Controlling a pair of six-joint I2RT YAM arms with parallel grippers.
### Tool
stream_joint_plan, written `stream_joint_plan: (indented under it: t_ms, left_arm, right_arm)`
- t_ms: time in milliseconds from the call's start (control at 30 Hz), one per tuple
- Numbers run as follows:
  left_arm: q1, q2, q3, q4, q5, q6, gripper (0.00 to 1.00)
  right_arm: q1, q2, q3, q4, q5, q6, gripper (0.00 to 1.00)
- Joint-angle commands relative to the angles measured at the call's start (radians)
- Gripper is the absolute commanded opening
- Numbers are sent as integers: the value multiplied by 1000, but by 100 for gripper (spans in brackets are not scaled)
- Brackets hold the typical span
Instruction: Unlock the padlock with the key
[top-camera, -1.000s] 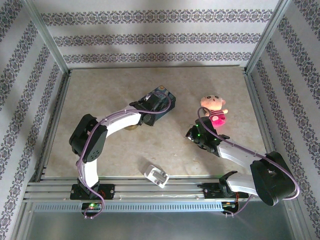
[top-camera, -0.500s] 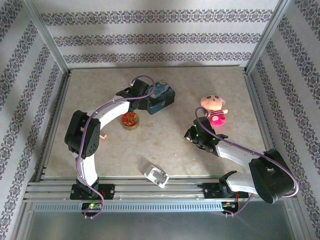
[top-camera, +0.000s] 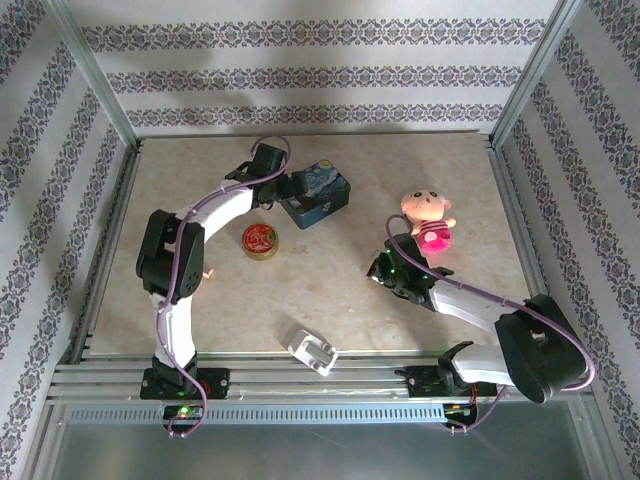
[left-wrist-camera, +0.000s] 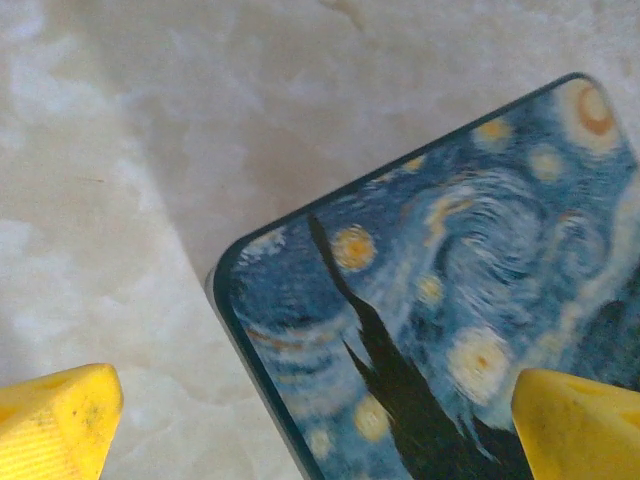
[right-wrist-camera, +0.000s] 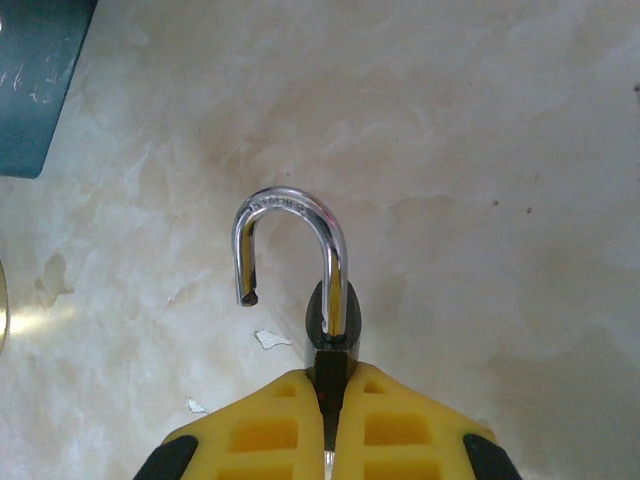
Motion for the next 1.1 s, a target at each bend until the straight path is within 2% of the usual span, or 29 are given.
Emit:
stream_joint_plan:
  t_ms: [0, 233, 467, 567, 700, 800, 900, 967, 1067]
  left_arm:
    - [32, 47, 55, 64, 114, -38, 99]
    - [69, 140, 136, 209, 288, -120, 87]
    - [104, 215, 168, 440, 411, -263, 83]
    - [106, 253, 202, 479, 439, -303, 83]
    - [112, 253, 216, 455, 433, -299, 87]
    - [131, 207, 172, 451, 411, -295, 93]
    - [156, 126, 87, 447, 382, -277, 100]
    - [168, 51, 4, 441, 345, -244, 99]
    - [178, -80, -139, 438, 287, -194, 99]
  right_arm:
    - [9, 35, 57, 25, -43, -64, 0]
    - [18, 130, 98, 31, -115, -77, 0]
    - [30, 203, 133, 39, -164, -95, 0]
    - [31, 232, 154, 37, -196, -111, 0]
    - [28, 254, 187, 25, -265, -152, 0]
    - [13, 280, 219, 24, -373, -183, 0]
    - [-9, 326, 254, 23, -502, -215, 0]
    - [-36, 370, 275, 14, -572, -230, 0]
    - [-79, 415, 292, -16, -611, -248, 0]
